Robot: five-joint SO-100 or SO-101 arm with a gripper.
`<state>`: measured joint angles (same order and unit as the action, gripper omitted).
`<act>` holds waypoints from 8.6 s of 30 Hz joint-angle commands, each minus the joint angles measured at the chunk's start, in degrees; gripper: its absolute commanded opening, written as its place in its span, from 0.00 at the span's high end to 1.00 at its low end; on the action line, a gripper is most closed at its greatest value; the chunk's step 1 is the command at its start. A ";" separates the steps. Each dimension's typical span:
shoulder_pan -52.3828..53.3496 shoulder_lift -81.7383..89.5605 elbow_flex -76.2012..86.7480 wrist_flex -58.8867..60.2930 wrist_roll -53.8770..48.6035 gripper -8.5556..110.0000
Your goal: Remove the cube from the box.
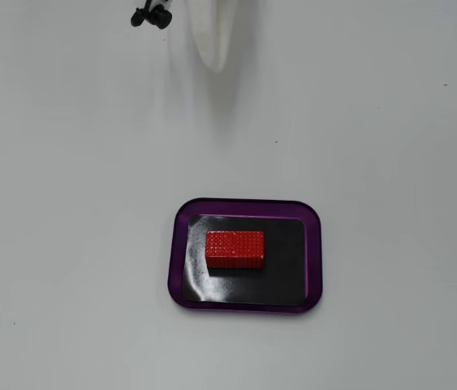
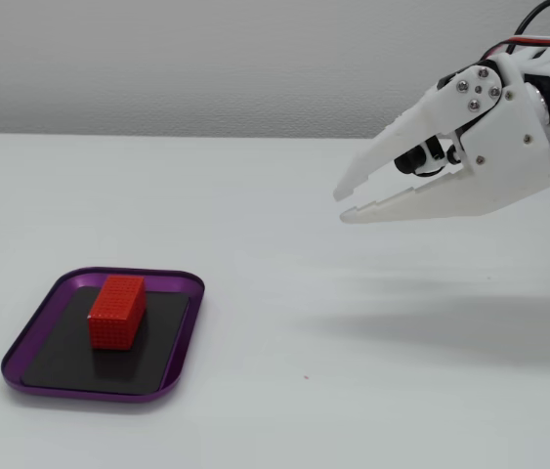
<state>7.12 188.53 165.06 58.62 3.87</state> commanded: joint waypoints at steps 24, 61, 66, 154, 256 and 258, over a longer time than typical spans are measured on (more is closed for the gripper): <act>6.50 -35.86 -32.26 -10.55 -8.17 0.81; -4.04 -124.89 -107.84 16.17 -8.61 0.71; -4.04 -124.89 -103.62 12.30 -8.61 0.71; -4.92 -61.61 -20.48 -18.02 -18.90 0.93; 4.48 0.88 0.53 -0.09 -6.33 0.92; 4.48 0.88 0.53 -0.09 -6.33 0.92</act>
<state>11.34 188.26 165.32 59.15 -2.20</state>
